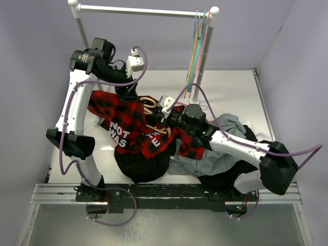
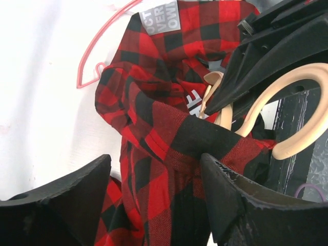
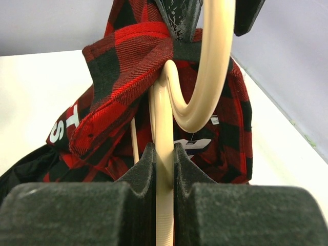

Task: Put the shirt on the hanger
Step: Hang the shirt on the hanger.

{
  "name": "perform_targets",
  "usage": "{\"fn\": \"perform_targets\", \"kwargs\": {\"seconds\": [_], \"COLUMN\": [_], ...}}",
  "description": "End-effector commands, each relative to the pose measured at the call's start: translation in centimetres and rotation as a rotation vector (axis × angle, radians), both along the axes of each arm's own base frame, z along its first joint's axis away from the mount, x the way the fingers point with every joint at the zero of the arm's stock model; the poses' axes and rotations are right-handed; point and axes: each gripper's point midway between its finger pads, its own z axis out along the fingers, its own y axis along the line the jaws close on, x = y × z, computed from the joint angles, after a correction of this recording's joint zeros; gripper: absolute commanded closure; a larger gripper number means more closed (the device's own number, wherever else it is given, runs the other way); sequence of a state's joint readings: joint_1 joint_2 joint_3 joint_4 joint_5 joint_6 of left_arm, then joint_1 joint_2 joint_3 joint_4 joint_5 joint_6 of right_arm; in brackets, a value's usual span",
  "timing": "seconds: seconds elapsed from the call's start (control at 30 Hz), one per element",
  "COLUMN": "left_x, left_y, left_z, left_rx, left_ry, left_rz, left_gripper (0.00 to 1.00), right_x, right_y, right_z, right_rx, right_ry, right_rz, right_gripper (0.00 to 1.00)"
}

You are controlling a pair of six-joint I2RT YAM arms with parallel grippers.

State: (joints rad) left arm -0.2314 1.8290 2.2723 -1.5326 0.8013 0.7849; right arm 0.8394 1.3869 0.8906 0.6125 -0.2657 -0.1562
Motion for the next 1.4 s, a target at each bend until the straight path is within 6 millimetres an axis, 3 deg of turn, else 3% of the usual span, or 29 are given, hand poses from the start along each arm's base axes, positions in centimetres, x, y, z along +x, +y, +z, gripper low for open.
{"fn": "perform_targets", "kwargs": {"seconds": [0.0,0.13,0.2,0.5,0.63,0.7,0.83,0.9,1.2,1.33,1.37], "left_x": [-2.8,-3.8,-4.1,-5.0,-4.8,-5.1,-6.3,-7.0,-11.5,-11.7,-11.6], "left_y": [-0.3,-0.6,-0.6,0.0,0.2,0.0,-0.5,-0.6,-2.2,-2.3,-2.4], "left_z": [1.7,1.6,1.6,-1.1,-1.9,-1.8,-1.4,-1.1,0.2,1.1,1.9], "left_rx": [-0.011,-0.002,0.003,0.081,0.104,0.087,0.071,0.057,0.035,0.019,0.006], "left_ry": [-0.006,0.007,0.010,0.063,0.069,0.072,0.058,0.049,0.010,-0.033,-0.057], "left_rz": [-0.006,-0.010,-0.006,-0.013,-0.018,-0.030,-0.067,-0.085,-0.192,-0.208,-0.211], "left_gripper": [0.30,0.48,0.53,0.43,0.45,0.57,0.91,1.00,1.00,1.00,1.00], "right_x": [0.6,1.0,1.2,1.4,1.1,1.0,1.1,1.1,0.9,0.8,0.6], "right_y": [-0.1,-0.1,-0.2,-0.6,-0.6,-0.7,-0.8,-0.7,-0.7,-1.6,-2.1], "right_z": [5.7,5.5,5.4,5.4,5.8,6.1,6.3,6.5,8.4,10.1,10.2], "right_rx": [0.133,0.124,0.119,0.112,0.125,0.133,0.140,0.146,0.198,0.219,0.205], "right_ry": [-0.143,-0.144,-0.147,-0.156,-0.159,-0.165,-0.176,-0.182,-0.207,-0.196,-0.180], "right_rz": [-0.022,-0.039,-0.048,-0.065,-0.055,-0.054,-0.061,-0.058,-0.050,-0.082,-0.093], "right_gripper": [1.00,1.00,1.00,1.00,1.00,1.00,1.00,1.00,1.00,1.00,0.94]}}
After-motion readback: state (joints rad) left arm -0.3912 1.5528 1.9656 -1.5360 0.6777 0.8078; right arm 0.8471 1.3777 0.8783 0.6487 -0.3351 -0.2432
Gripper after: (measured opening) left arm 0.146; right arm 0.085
